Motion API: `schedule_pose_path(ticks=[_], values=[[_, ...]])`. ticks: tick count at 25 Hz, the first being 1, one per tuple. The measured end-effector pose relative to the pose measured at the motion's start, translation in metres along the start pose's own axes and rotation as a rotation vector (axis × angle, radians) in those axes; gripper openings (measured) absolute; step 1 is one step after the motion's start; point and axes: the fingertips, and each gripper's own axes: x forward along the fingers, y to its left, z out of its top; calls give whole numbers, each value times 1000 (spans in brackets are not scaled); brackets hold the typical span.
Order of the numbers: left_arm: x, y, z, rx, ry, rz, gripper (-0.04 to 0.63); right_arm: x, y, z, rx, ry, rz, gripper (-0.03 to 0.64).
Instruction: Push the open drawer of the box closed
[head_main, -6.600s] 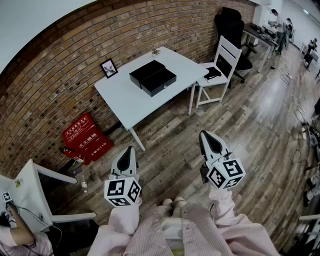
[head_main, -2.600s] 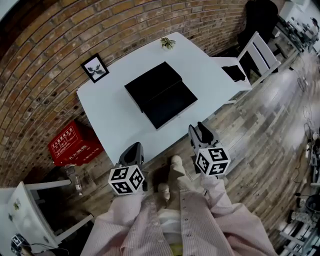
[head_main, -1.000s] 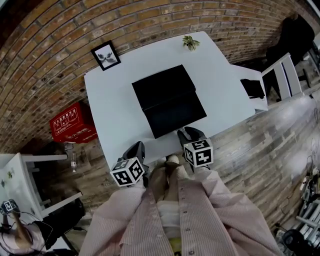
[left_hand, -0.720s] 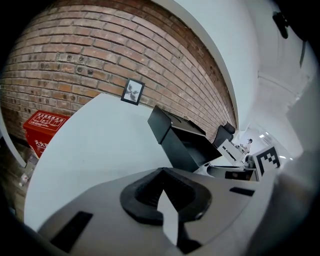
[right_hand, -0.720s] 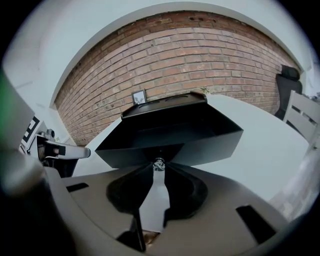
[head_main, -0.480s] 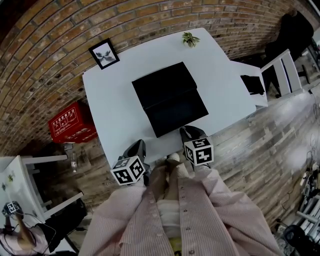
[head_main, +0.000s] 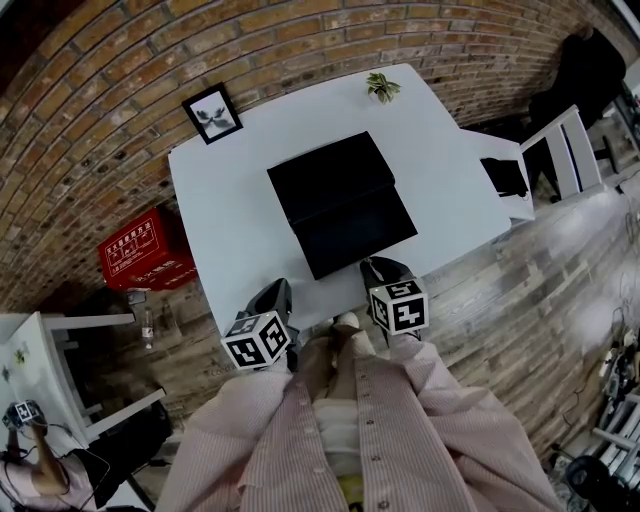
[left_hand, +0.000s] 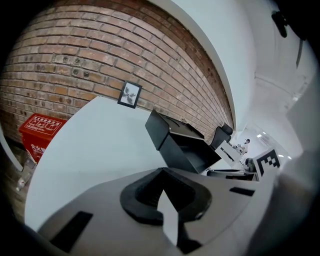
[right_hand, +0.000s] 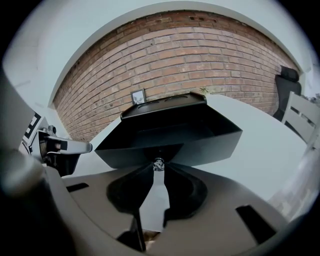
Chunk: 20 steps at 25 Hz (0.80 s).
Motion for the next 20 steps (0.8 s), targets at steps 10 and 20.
schedule_pose_path(ticks=[10, 20], values=[[8, -2, 12, 14, -10, -17, -5, 3, 0, 5, 2, 2, 4, 71], [17, -1, 25, 20, -20, -21, -5, 12, -2, 12, 3, 8, 8, 69]])
